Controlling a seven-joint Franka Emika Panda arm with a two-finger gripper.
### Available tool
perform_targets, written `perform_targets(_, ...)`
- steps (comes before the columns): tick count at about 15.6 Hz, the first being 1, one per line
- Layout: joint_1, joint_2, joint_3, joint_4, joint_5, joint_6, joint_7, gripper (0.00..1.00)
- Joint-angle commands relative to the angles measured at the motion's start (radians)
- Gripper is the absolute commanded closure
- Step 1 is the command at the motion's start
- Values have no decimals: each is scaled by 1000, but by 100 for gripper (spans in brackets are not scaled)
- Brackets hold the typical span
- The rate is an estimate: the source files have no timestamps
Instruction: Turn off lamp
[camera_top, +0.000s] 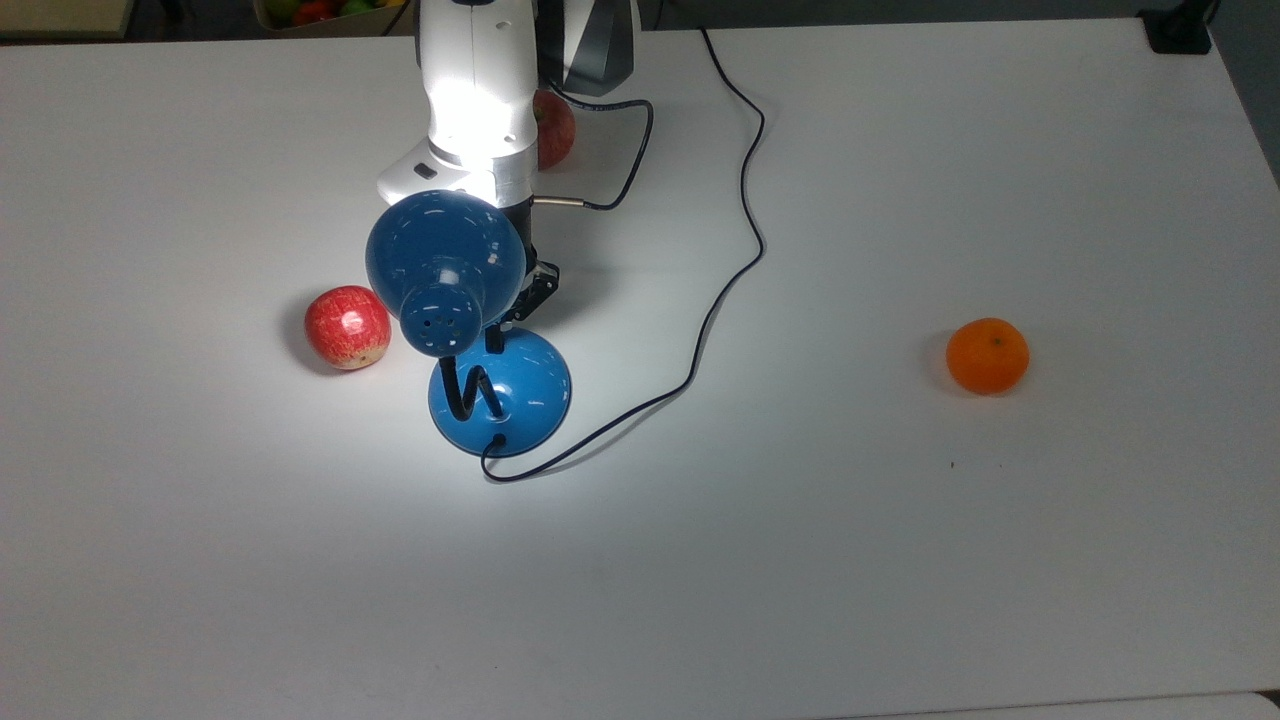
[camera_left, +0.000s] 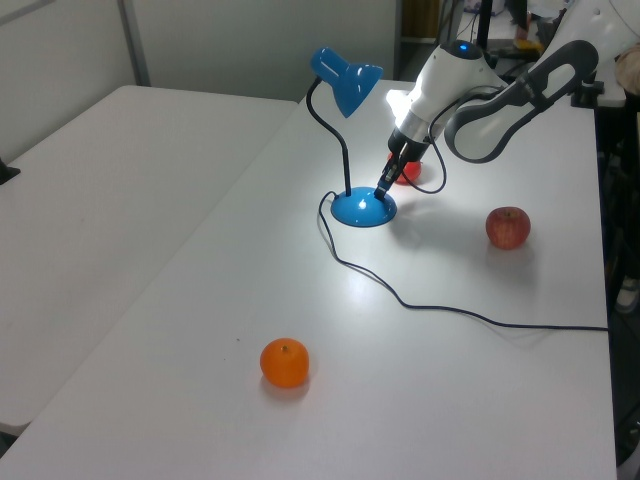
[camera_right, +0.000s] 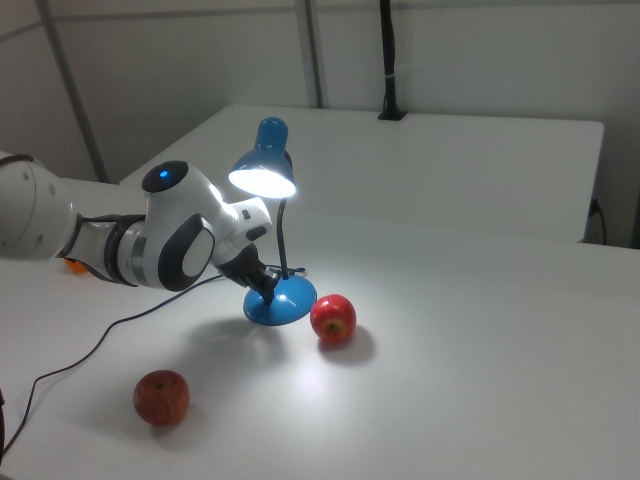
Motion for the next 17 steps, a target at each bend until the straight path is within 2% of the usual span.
perform_targets(1,12,-12,-6,-11,-17,-52,21,100)
perform_targets(11,5,-27,-7,-37,-18,-179,25,100)
perform_targets(17,9,-80,-7,-29,-18,-295,23,100)
